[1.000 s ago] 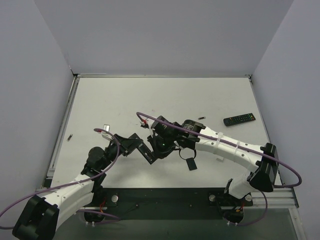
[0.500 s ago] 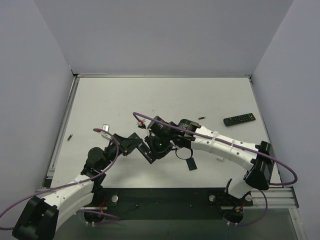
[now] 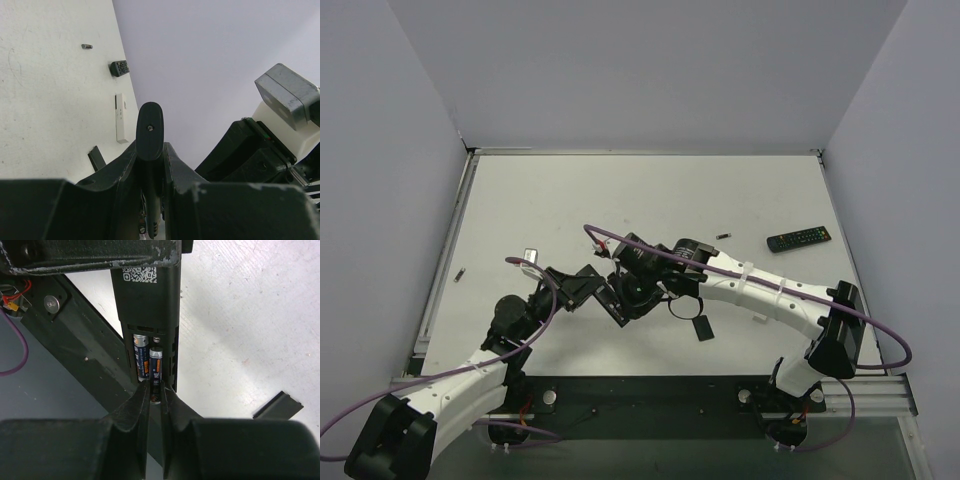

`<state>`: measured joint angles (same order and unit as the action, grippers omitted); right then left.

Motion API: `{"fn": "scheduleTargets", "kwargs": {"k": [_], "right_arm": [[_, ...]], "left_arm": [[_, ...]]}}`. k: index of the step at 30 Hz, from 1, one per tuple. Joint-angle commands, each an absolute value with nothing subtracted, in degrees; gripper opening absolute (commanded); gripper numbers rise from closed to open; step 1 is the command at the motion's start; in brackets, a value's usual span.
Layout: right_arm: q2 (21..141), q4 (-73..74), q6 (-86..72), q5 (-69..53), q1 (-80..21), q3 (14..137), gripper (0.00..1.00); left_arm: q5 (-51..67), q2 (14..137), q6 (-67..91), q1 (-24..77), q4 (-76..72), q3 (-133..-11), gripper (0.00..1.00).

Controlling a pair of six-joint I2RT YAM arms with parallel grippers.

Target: Load the batteries into the remote control

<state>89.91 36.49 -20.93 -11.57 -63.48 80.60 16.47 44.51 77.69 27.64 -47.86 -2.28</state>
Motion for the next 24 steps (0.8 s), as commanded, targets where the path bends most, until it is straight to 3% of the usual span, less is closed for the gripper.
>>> {"fn": "scheduleTargets", "kwargs": {"k": [1,7,18,24], "right_arm": [[90.62,38.50,-21.97,-9.23,-63.90,82.88,0.08],[90.62,38.50,-21.97,-9.23,-63.90,83.41,0.17],[88.77,38.41,-20.83,-7.04,-65.04,85.16,0.24],[83.77,37.44,-17.58,-4.31,-66.27,86.22,0.37]], "left_arm": [[16.35,43.42,78.75,27.33,-52.65,-0.44,0.00],[16.44,43.33,79.01,27.33,-52.82,-0.44,0.00],[16.26,43.42,82.52,27.33,-53.26,0.00,0.00],[16.35,43.94,87.10,27.33,-53.00,0.00,0.00]]}}
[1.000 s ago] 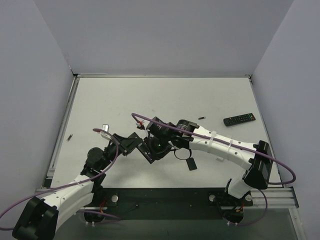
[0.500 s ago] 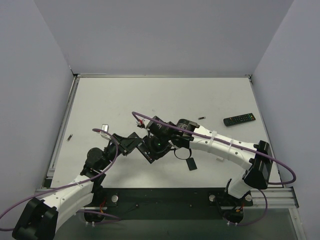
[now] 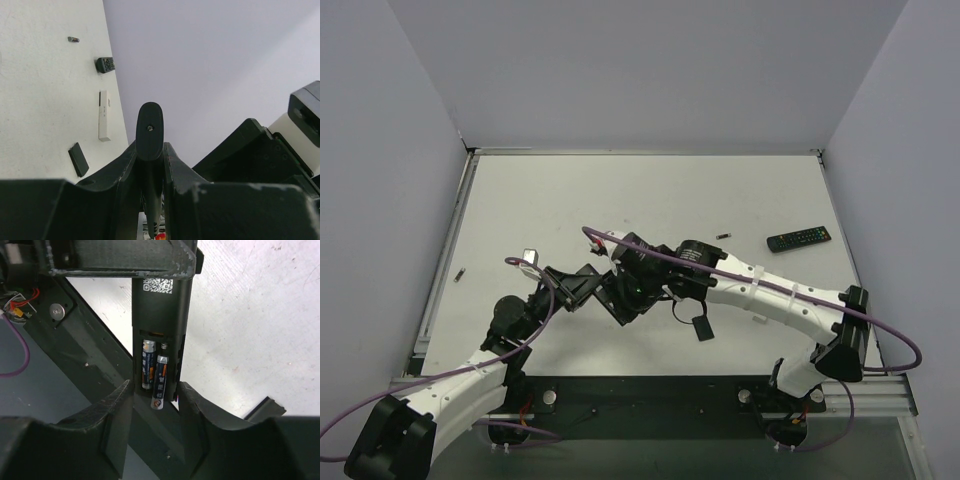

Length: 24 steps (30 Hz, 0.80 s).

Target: Load the batteries into the remote control

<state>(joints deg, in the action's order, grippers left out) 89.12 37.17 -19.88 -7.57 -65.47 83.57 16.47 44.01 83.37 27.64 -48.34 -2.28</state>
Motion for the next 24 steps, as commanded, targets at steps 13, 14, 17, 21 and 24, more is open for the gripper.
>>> {"fn": "scheduleTargets", "kwargs": {"k": [13,14,17,21,24], "right_arm": [[66.19,22.68,-1.59,-13.08,-65.04,69.71,0.42],[66.09,21.89,-1.15,-13.79,-64.87,68.91,0.42],[66.62,19.87,-0.44,-15.90,-64.78,66.71,0.42],[68.11,18.63,1.06,-16.96,-64.34,66.09,0.41],[69.08,18.54,1.41,-17.14,-63.90,66.09,0.41]], "left_arm": [[17.58,42.63,94.13,27.33,-53.00,-0.09,0.00],[17.67,42.63,94.30,27.33,-52.91,-0.44,0.00],[17.93,42.54,94.66,27.33,-52.65,-0.79,0.00],[18.19,42.10,94.83,27.33,-52.47,-0.97,0.00],[18.11,41.84,94.83,27.33,-52.38,-0.97,0.00]]}}
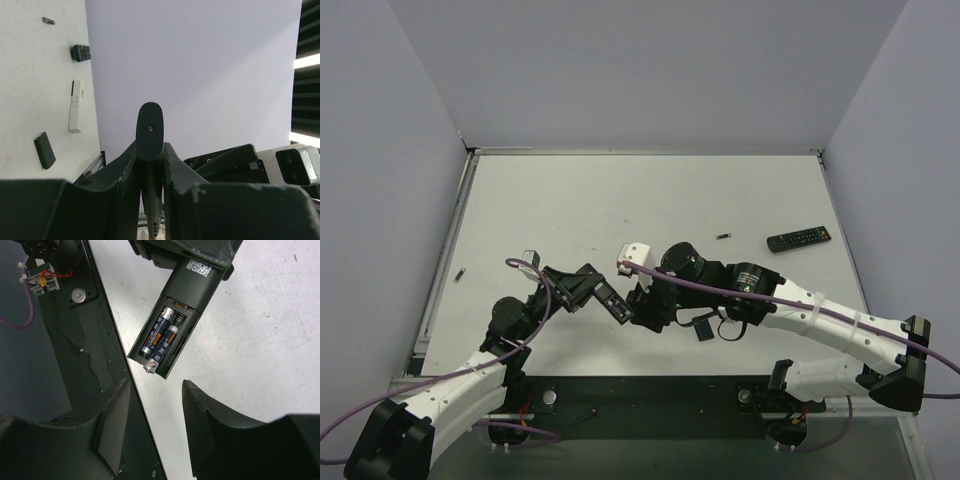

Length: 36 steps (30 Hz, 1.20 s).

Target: Load the batteries into the remote control

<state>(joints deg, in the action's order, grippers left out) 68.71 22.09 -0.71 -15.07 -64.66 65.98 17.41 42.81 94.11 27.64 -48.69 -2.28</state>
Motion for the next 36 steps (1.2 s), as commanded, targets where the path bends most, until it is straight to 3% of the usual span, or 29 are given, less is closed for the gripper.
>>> {"fn": "scheduleTargets", "kwargs": {"k": [1,27,36], "right_arm": [[69.34,18.54,1.41,-17.14,-63.81,66.01,0.41],[72.60,15.82,0.53,-18.19,-60.82,65.39,0.38],[66.01,17.23,7.36,-23.11,-60.47,63.99,0.39]], "left_arm": [[18.11,41.66,94.83,27.33,-52.38,-0.97,0.00],[18.46,40.61,94.75,27.33,-52.73,-1.67,0.00],[19.42,40.69,94.66,27.33,-52.73,-1.58,0.00]]}}
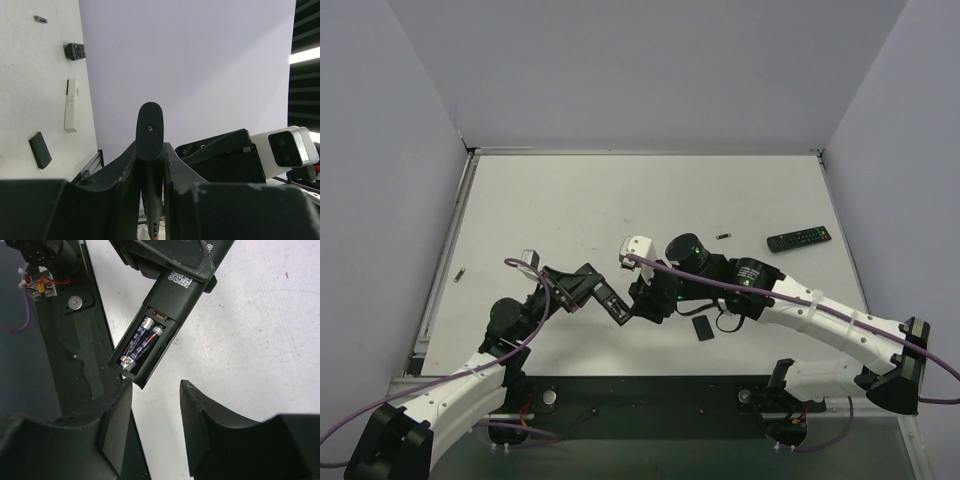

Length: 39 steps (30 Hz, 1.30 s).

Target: Load the batteries into the remote control

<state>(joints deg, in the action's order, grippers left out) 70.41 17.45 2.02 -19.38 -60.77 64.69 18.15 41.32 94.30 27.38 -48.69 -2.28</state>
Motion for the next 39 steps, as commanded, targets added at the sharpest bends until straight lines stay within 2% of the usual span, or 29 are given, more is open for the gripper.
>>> {"fn": "scheduleTargets", "kwargs": {"k": [1,9,13,24,39], "right_arm": [[65.66,17.14,8.77,-25.03,-60.38,63.98,0.39],[64.86,16.35,25.12,-34.71,-60.73,62.76,0.38],[65.57,15.74,33.20,-40.07,-60.82,62.93,0.31],[71.63,15.47,36.47,-45.26,-61.08,66.44,0.26],[74.70,16.17,37.79,-44.38,-59.50,64.69,0.19]], "left_arm": [[19.68,40.61,94.66,27.25,-52.73,-1.67,0.00],[21.53,41.04,93.61,27.25,-52.03,-2.90,0.00],[22.76,41.48,93.16,27.25,-51.59,-3.69,0.00],[24.96,42.80,92.11,27.25,-51.50,-5.71,0.00],[25.05,42.80,93.78,27.25,-53.26,-5.63,0.00]]}}
